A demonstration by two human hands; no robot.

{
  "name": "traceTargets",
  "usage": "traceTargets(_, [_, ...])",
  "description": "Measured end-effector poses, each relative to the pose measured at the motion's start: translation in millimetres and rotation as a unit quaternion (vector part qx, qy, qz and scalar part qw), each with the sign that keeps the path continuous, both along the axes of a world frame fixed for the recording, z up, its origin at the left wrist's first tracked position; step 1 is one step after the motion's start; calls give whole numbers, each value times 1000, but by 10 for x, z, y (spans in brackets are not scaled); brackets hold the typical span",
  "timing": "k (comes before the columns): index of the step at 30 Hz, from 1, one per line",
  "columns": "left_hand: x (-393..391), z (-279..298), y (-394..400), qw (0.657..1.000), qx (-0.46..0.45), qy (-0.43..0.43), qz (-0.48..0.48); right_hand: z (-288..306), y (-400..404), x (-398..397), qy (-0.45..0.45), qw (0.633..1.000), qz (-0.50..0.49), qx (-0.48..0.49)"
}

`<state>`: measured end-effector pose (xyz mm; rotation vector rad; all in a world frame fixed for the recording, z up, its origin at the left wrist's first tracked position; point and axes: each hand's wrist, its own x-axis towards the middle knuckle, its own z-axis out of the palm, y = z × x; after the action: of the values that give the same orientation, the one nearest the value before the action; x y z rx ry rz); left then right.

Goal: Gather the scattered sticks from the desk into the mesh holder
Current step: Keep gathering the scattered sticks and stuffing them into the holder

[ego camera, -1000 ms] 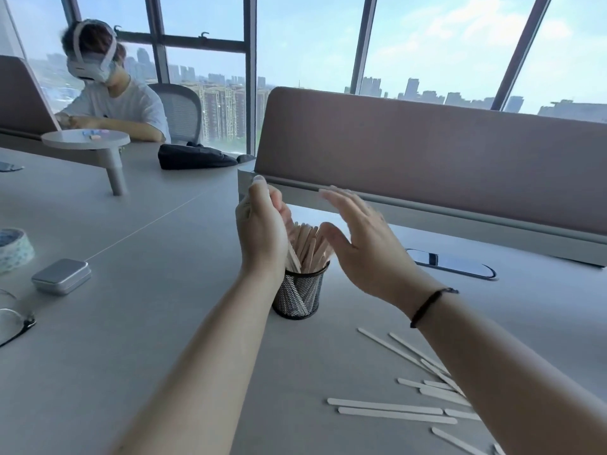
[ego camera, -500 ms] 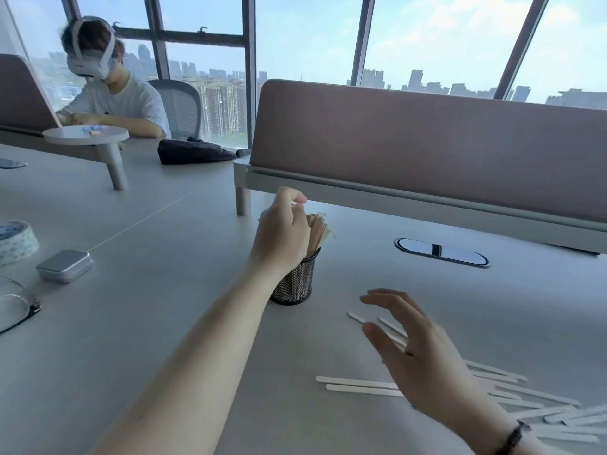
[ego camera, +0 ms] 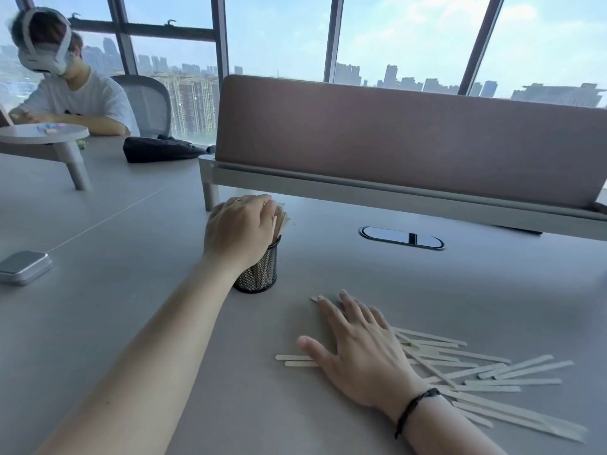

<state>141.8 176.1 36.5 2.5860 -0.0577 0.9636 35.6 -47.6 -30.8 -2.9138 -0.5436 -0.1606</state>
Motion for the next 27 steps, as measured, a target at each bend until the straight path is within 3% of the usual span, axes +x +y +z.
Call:
traceTargets(5, [-239, 189, -257, 990, 16, -137, -7, 18, -60, 64, -21, 1000, -8, 6])
traceTargets(8, [-557, 242, -601, 980, 18, -166, -106, 35, -153, 103, -44, 998, 1, 40])
traceTargets(10, [-747, 118, -830, 969, 43, -72, -234, 56, -280, 89, -81, 996, 8, 44])
traceTargets(12, [-896, -110, -1015, 939, 102, 95, -316, 64, -465, 47, -129, 990, 2, 52])
traceTargets(14, [-1010, -372, -1123, 902, 151, 249, -319, 84, -712, -23, -150, 987, -16, 57])
traceTargets(16, [-1082, -556, -1163, 876, 176, 326, -310, 117, -1013, -111, -135, 987, -41, 74])
traceTargets(18, [-1094, -629, -1168, 872, 172, 341, -306, 152, -1343, -209, -85, 993, -44, 67])
traceTargets(23, [-1024, -661, -1205, 912, 40, 287, -291, 143, -2004, -454, 130, 990, -38, 26])
traceTargets(27, [-1019, -675, -1213, 922, -14, 264, -284, 63, -2076, -426, 131, 989, -52, 43])
